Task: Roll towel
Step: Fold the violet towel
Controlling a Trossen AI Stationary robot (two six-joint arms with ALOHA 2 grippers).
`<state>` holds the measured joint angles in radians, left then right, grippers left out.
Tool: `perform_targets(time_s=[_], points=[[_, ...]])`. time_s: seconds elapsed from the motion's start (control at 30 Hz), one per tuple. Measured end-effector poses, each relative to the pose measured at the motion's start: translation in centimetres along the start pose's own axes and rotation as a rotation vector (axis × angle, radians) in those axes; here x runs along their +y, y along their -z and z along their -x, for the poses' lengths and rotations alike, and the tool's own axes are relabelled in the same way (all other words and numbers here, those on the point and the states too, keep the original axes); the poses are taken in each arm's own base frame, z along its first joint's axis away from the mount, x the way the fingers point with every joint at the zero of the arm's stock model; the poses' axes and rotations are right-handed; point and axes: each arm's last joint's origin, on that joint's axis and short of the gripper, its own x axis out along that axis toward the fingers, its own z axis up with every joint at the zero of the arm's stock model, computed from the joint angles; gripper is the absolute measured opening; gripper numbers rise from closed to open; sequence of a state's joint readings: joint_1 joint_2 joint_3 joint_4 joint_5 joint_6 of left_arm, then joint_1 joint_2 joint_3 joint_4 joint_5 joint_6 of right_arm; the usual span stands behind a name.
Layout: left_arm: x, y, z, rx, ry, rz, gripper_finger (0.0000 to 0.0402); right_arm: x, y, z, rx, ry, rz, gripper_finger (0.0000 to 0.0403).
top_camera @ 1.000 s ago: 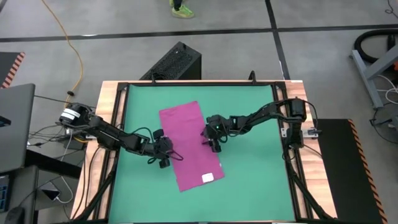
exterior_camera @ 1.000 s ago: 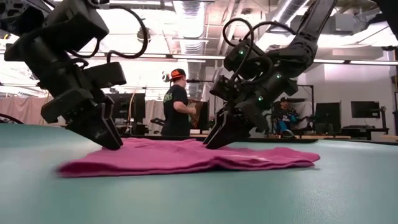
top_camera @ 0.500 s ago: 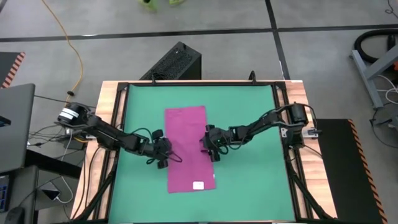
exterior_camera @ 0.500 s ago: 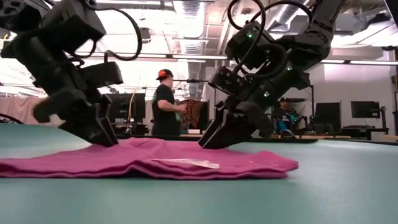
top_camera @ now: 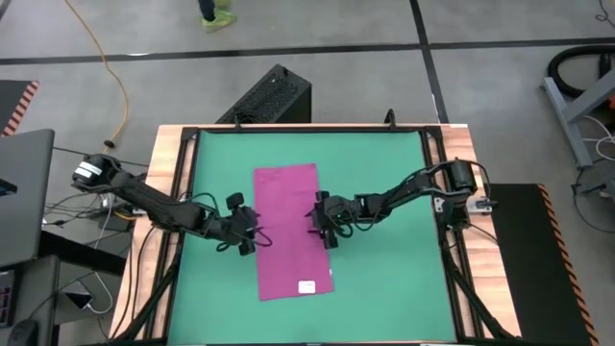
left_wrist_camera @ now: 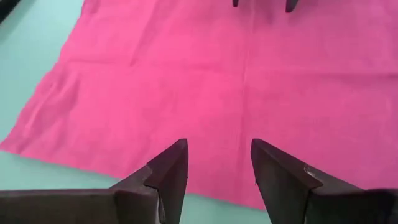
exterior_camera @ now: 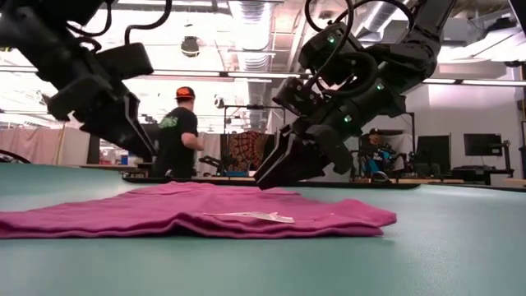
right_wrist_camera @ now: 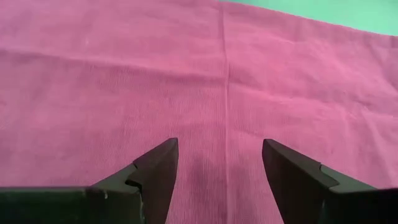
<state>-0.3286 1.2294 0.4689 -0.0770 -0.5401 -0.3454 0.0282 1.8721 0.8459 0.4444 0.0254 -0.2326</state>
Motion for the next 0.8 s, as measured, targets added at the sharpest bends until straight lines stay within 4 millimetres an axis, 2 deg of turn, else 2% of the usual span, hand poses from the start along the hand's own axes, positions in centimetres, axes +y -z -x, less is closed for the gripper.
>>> perform_targets(time_s=[0.2,0.4,0.8], points=[[-0.3,1.1,-1.1,0.02,-0.007,-0.024,0.0167,-0.9,0.2,0.0,0.003,0.018,-0.007,0.0257],[-0.7,1.4,-1.8,0.032,0.005,-0.027,0.0167,-1.6,0.8,0.0,0.054,0.024,-0.04,0.0257],[-1.1,2.1,-2.7,0.075,0.013,-0.06,0.0167,-1.5,1.2,0.1,0.102,0.013,-0.054,0.0257]])
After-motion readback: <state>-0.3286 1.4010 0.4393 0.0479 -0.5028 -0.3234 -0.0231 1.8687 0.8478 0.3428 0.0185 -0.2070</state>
